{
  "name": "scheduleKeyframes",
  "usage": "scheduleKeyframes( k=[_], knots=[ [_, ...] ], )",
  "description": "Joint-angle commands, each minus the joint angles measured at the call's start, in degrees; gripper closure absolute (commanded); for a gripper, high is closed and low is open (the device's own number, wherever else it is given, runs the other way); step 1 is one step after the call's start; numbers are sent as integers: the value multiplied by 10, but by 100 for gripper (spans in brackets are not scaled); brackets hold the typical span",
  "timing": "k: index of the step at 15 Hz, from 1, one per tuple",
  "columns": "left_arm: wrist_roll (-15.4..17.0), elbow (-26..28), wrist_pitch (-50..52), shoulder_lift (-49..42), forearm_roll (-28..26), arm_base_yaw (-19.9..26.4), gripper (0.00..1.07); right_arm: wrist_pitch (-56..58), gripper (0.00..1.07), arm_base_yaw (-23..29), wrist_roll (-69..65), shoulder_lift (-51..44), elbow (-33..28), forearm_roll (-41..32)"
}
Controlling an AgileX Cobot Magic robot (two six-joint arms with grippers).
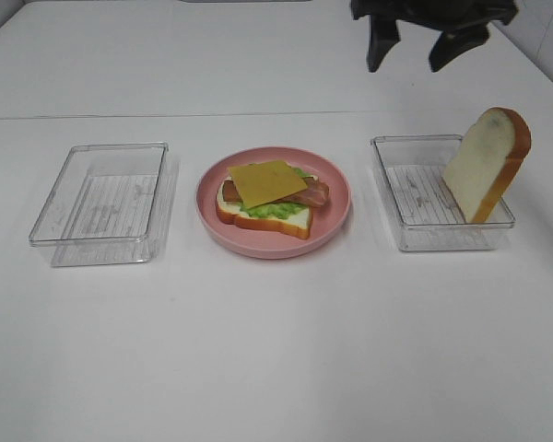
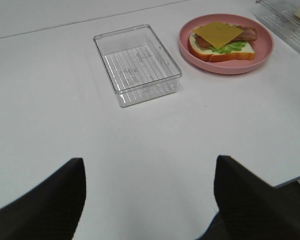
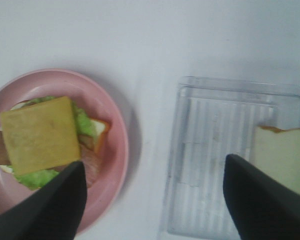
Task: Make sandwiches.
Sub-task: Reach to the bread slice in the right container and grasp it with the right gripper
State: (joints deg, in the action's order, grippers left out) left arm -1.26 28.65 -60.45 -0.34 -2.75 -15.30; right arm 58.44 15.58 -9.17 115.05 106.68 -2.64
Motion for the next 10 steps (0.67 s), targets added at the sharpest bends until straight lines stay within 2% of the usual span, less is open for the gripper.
scheduleKeyframes(
  k=[1,2,5,10],
  knots=[
    [2,-1,6,-12,-2,-1,37,53,35,-41,-5,-19,-2,26],
    [2,-1,6,-12,-2,-1,37,94,35,-76,-5,-21,-2,38],
    [2,-1,6,-12,-2,-1,37,124,35,-111,5,-21,-2,39],
    [2,-1,6,-12,-2,-1,37,148,35,-124,55,-2,-3,22]
  ],
)
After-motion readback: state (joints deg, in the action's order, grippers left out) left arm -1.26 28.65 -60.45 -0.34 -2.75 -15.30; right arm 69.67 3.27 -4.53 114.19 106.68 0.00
